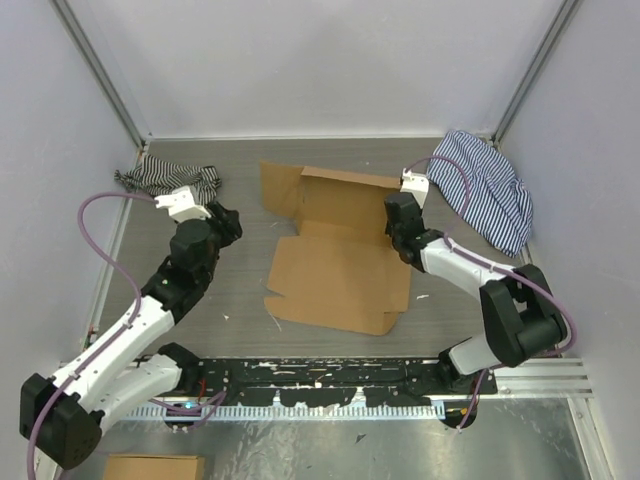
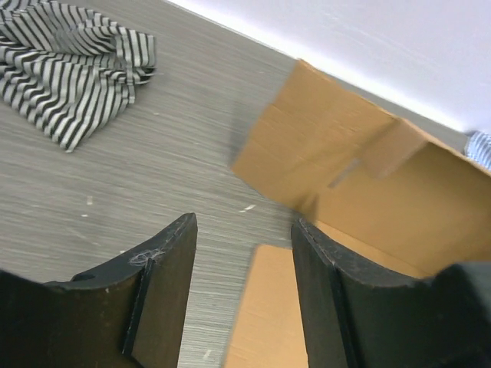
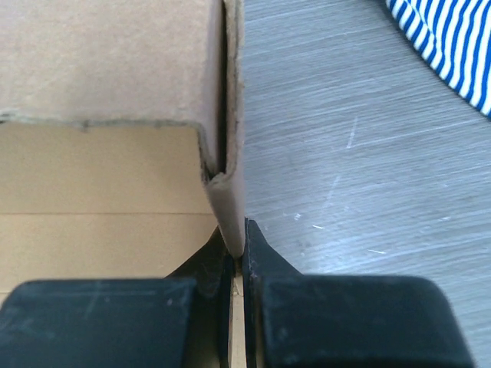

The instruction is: Fold the paper box

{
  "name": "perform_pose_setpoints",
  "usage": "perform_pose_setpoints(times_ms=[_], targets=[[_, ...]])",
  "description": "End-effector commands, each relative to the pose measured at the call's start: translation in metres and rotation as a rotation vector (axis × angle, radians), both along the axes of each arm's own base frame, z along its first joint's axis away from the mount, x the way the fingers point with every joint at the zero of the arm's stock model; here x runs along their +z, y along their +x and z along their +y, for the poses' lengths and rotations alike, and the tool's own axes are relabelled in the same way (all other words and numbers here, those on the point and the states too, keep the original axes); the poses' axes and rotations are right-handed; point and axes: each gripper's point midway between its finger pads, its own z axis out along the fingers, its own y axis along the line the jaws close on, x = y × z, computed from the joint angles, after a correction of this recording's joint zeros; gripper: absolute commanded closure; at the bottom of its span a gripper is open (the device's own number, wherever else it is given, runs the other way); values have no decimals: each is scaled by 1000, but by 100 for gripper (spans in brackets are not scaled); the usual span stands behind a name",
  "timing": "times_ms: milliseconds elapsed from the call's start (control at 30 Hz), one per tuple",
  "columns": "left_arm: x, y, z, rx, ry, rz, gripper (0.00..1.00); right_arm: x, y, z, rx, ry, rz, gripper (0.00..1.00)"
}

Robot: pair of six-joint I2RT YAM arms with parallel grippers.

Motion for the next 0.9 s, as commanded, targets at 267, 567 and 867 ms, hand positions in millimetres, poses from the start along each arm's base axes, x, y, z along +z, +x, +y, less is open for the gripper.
perform_pose_setpoints(times_ms=[267,567,867], targets=[[-19,68,23,112,175,67,37,17,-25,6,252,-19,5,99],[-38,73,71,231,149,49,40,4,-25,1,251,23,43,99],[-83,92,43,99,77,129,43,7,-28,13,324,110,44,99]])
